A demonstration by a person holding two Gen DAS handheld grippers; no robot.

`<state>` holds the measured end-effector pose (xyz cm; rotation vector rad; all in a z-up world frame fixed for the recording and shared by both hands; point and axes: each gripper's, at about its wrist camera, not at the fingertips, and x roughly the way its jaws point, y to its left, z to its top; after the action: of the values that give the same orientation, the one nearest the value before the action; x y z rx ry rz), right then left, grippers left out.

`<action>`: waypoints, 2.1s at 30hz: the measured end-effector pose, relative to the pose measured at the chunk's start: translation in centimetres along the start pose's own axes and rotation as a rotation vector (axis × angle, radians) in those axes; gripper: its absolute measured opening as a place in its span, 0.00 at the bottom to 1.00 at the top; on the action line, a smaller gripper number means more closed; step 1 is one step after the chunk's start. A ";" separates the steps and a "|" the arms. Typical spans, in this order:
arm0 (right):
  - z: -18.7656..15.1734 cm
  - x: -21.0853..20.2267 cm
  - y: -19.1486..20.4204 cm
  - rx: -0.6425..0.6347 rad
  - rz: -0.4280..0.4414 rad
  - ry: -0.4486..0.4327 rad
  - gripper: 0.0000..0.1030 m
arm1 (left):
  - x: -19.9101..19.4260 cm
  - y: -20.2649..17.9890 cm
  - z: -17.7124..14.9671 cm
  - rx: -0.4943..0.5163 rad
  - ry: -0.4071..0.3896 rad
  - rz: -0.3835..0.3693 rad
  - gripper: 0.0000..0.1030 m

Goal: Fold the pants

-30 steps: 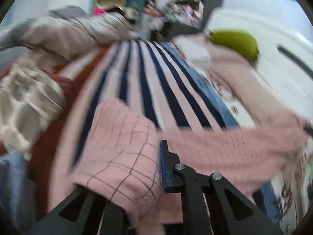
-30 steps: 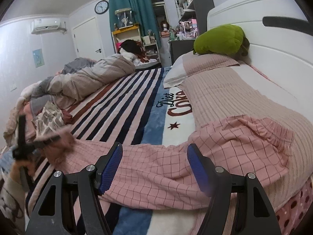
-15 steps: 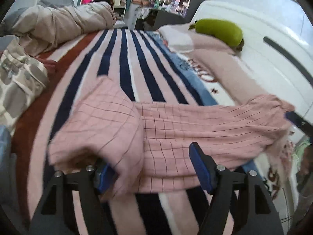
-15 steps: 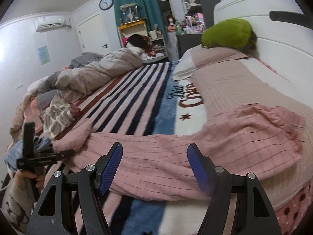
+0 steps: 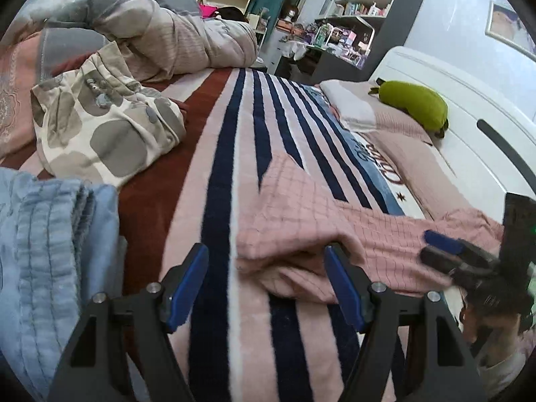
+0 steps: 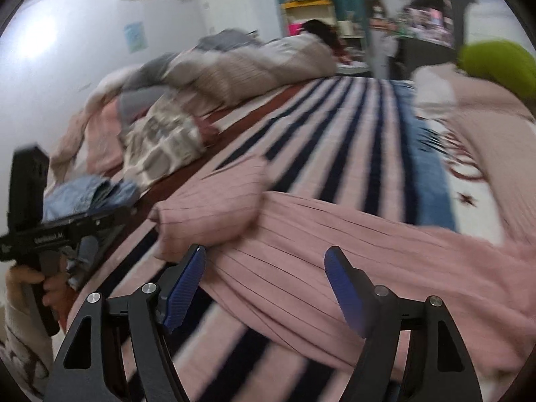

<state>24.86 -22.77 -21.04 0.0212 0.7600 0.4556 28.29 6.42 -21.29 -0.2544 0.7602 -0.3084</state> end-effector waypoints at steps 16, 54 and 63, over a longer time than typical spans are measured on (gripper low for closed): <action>-0.2 7.8 5.2 -0.126 -0.243 -0.054 0.60 | -0.1 3.5 1.5 -0.015 -0.048 0.062 0.66; -0.1 7.0 5.1 -0.070 -0.180 -0.019 0.13 | -1.0 3.6 2.7 0.063 -0.068 0.084 0.68; -1.0 1.7 0.0 0.166 -0.123 -0.131 0.06 | -0.8 1.3 2.3 0.088 -0.052 0.068 0.68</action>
<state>25.28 -22.26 -22.95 0.1574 0.6641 0.2708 29.59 8.19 -19.57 -0.1529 0.7005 -0.2695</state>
